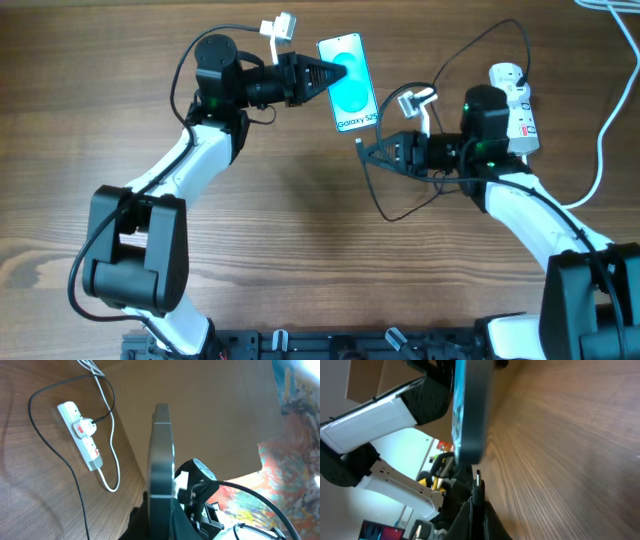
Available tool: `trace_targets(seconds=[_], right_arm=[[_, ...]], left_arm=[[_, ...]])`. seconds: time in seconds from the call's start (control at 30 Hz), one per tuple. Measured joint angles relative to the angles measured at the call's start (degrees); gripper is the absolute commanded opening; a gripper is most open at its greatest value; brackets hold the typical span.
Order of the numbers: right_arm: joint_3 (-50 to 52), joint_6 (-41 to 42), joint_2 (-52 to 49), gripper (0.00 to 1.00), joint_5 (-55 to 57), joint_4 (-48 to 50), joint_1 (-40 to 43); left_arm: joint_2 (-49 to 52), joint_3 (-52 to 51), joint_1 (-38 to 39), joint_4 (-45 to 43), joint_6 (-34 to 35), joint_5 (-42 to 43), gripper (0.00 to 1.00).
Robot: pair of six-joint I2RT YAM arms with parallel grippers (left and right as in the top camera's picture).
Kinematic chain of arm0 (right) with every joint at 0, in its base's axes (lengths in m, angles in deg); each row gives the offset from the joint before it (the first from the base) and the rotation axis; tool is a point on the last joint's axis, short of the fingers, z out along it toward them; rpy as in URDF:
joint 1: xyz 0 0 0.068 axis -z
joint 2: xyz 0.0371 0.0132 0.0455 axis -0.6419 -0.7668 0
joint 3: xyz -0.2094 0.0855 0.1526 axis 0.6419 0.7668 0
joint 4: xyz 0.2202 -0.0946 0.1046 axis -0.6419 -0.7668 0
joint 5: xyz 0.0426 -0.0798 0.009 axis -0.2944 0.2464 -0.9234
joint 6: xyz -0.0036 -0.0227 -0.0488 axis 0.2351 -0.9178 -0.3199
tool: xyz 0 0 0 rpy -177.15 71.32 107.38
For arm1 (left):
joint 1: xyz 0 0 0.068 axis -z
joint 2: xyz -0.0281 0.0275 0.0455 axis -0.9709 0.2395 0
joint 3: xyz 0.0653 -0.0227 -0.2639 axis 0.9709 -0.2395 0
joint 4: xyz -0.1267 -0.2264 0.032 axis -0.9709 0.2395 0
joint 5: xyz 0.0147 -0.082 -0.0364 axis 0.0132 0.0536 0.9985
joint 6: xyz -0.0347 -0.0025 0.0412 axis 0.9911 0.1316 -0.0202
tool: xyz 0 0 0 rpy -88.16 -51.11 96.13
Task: Plug charger to phone and switch on socket
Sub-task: 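Raise the phone with the left gripper, bring plug below it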
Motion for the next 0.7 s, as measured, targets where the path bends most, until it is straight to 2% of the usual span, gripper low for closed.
trace_targets(seconds=[0.17, 0.33, 0.7], right_arm=[[0.0, 0.9, 0.0, 0.04, -0.8, 2.1, 0.8], [0.0, 7.3, 0.0, 0.04, -1.2, 10.8, 0.8], [0.0, 10.3, 0.0, 0.04, 0.3, 11.1, -0.7]], left_arm=[[0.0, 0.0, -1.0, 0.0, 1.5, 0.0, 0.04], [0.0, 0.0, -0.9, 0.0, 1.9, 0.0, 0.04], [0.0, 0.0, -0.9, 0.0, 2.0, 0.0, 0.04]])
